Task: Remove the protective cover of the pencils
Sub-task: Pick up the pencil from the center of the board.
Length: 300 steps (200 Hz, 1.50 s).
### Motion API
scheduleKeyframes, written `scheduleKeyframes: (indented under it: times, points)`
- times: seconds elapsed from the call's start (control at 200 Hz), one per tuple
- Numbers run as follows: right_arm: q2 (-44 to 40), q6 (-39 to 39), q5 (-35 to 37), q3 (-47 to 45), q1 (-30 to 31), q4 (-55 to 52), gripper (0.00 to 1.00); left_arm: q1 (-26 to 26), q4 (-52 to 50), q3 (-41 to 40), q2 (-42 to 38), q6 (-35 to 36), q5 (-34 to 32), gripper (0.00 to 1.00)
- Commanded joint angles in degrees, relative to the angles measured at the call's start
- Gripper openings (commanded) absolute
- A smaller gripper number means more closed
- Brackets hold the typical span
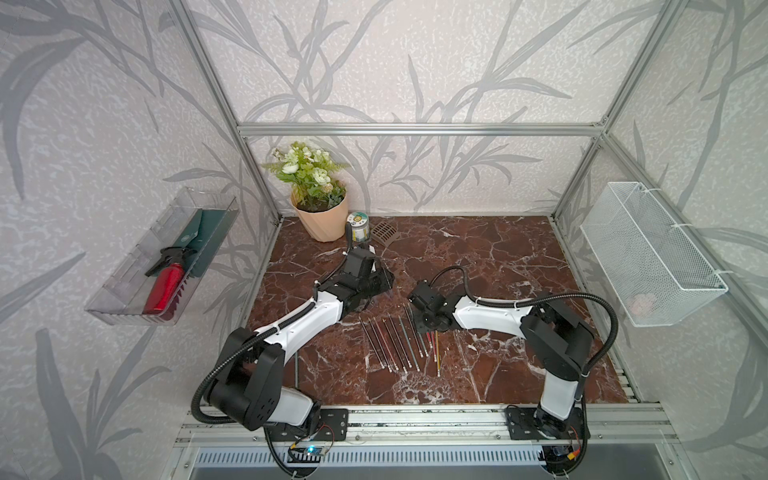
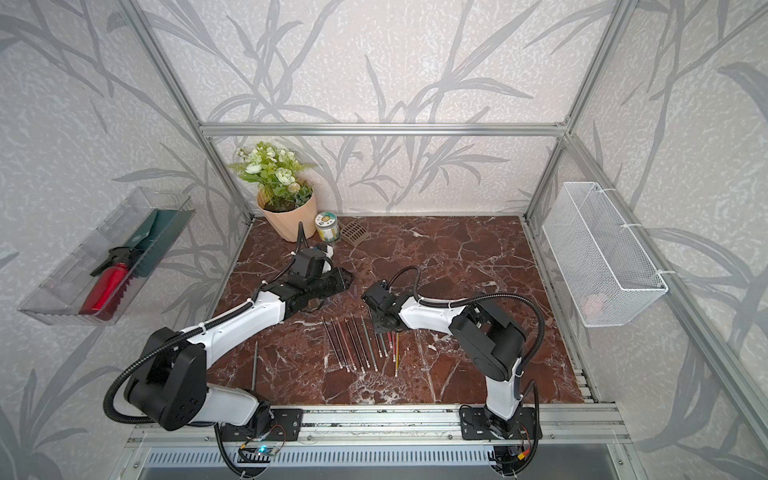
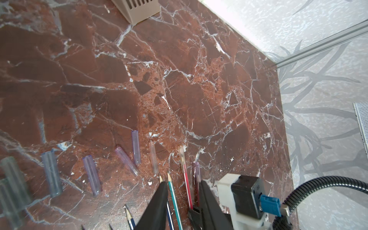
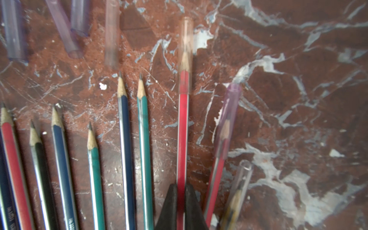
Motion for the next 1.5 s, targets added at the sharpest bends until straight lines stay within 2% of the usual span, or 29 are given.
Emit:
scheduleKeyframes:
  times: [0.0, 0.27, 0.41, 0.61, 1.02, 1.26, 1.495]
  points:
    - [-4.60, -1.12, 0.78, -0.39, 0.97, -0.62, 0.01, 0.32, 3.05, -0.66, -1.40, -0.19, 0.71, 0.32]
    - [-13.72, -2.34, 2.82, -6.32, 3.15, 6.02, 0.00, 0.27, 6.11, -0.31, 1.12, -0.93, 5.75, 0.34]
    - [-17.25, -3.51, 1.07, -9.24, 3.53, 10.21, 0.00, 0.19, 7.46, 0.01, 2.62, -1.44, 8.16, 0.39]
    - [-18.32, -3.89, -0.54, -10.55, 3.57, 12.75, 0.00, -0.17, 9.18, 0.12, 4.50, -2.20, 9.92, 0.43]
    - [-18.32, -4.24, -2.27, -10.12, 3.67, 14.19, 0.00, -1.16, 11.07, 1.27, 8.82, -3.44, 12.45, 0.43]
    - [-17.23, -3.98, -2.75, -9.24, 3.65, 14.04, 0.00, -1.53, 11.32, 1.35, 8.90, -3.53, 12.73, 0.38]
    - [-16.74, -3.89, -3.94, -8.70, 3.74, 14.28, 0.00, -1.49, 11.02, 1.55, 8.77, -3.40, 12.56, 0.26]
